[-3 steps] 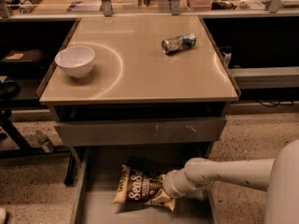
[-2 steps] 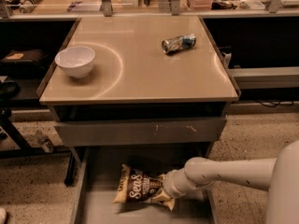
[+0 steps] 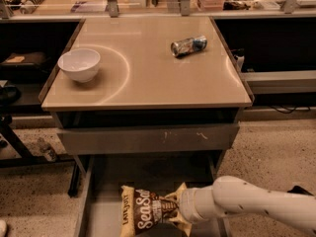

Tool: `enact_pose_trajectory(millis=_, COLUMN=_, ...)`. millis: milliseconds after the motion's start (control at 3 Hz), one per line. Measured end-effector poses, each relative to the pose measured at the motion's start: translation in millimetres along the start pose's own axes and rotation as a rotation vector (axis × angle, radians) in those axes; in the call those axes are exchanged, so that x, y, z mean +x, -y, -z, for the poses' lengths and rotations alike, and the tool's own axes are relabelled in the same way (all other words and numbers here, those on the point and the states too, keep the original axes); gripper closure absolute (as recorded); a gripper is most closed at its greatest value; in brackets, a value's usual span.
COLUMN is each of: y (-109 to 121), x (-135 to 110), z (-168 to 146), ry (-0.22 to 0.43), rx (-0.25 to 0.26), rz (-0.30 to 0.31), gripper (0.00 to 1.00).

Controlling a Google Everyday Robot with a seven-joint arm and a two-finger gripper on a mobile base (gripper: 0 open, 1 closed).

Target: Pick brown chip bag from middle drawer and place on counter

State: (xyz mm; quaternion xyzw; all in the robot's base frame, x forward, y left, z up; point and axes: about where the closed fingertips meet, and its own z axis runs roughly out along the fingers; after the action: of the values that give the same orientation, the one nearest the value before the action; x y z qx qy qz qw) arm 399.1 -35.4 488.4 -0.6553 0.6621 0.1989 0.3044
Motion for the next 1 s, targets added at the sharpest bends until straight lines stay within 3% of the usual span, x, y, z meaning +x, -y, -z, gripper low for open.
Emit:
enact_pose_trajectory(millis=333, y=-24.8, x=-42.7, z=53.6, ry=-0.020, rx=0.069, rz=0.079, gripper=1.00)
enact_pose_trajectory(millis=667, y=-24.3, x=-89.5, z=118.5, ry=-0.056, rx=0.146, rz=0.156, gripper=1.00)
enact_pose_trajectory(millis=1000, y=-14.3, x=-118.2, z=185.7, ry=-0.092, rx=0.222, rz=0.160, gripper=1.00)
